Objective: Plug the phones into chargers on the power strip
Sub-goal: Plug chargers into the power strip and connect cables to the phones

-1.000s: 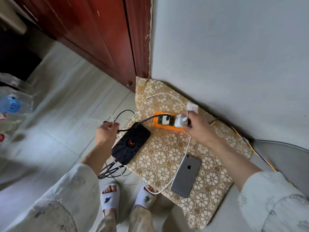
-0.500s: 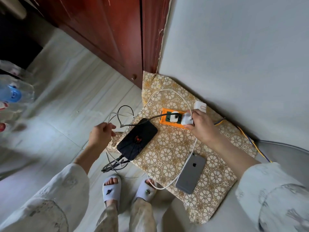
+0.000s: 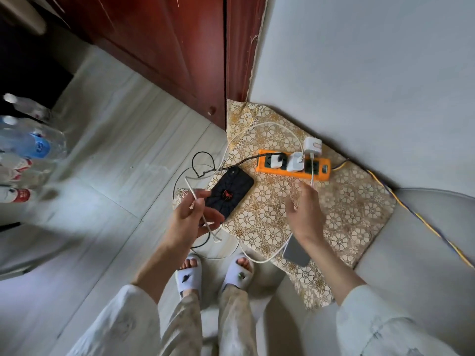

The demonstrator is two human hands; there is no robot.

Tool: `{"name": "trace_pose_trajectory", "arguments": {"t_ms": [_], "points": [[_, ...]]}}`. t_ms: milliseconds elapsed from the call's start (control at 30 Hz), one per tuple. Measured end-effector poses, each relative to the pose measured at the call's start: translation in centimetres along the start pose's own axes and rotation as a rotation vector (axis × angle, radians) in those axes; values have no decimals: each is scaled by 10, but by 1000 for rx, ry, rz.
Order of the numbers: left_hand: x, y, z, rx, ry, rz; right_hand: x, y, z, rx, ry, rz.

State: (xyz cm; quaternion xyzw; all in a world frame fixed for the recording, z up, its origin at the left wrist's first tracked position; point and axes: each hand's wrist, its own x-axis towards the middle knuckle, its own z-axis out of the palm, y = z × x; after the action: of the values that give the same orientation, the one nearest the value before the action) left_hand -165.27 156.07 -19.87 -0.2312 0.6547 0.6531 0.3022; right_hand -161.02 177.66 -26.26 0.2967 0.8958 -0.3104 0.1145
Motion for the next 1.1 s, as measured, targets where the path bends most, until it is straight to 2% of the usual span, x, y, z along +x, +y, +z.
{"name": "trace_pose_trajectory", "arguments": {"t_ms": [33, 100, 200, 267, 300, 400, 500, 633, 767, 867, 933, 1000, 1100], "points": [[-8, -1, -1, 33, -13, 35, -22, -2, 5, 32, -63, 16], [-22, -1, -2, 56, -39, 65, -64, -12, 13, 237, -288, 184], [-41, -2, -4, -59, -128, 16, -111, -27, 25, 799, -688, 657], [-54, -1, -8, -126, -181, -16, -128, -38, 33, 1259, -845, 883], [-59, -1, -10, -157, -198, -22, -133, -42, 36, 1473, -820, 970], [-71, 1, -18, -223, -199, -38, -134, -57, 40, 1926, -544, 1112], [-79, -2, -29, -210, -84, -29, -133, -56, 39, 2127, -306, 1119], [-81, -11, -53, -183, 97, -68, -143, -35, 27, 2003, -149, 1084], [-82, -27, -65, 57, 144, -203, -163, -18, 7, 1851, -70, 939], [-80, -39, -62, 246, 169, -275, -180, -18, -4, 1652, -164, 727], [-79, -43, -54, 498, 179, -291, -190, -22, -5, 1437, -244, 608], [-81, -39, -38, 675, 120, -189, -197, -28, -2, 1268, -278, 527], [-86, -32, -5, 664, -151, -145, -202, -35, 8, 1055, -308, 417]]}}
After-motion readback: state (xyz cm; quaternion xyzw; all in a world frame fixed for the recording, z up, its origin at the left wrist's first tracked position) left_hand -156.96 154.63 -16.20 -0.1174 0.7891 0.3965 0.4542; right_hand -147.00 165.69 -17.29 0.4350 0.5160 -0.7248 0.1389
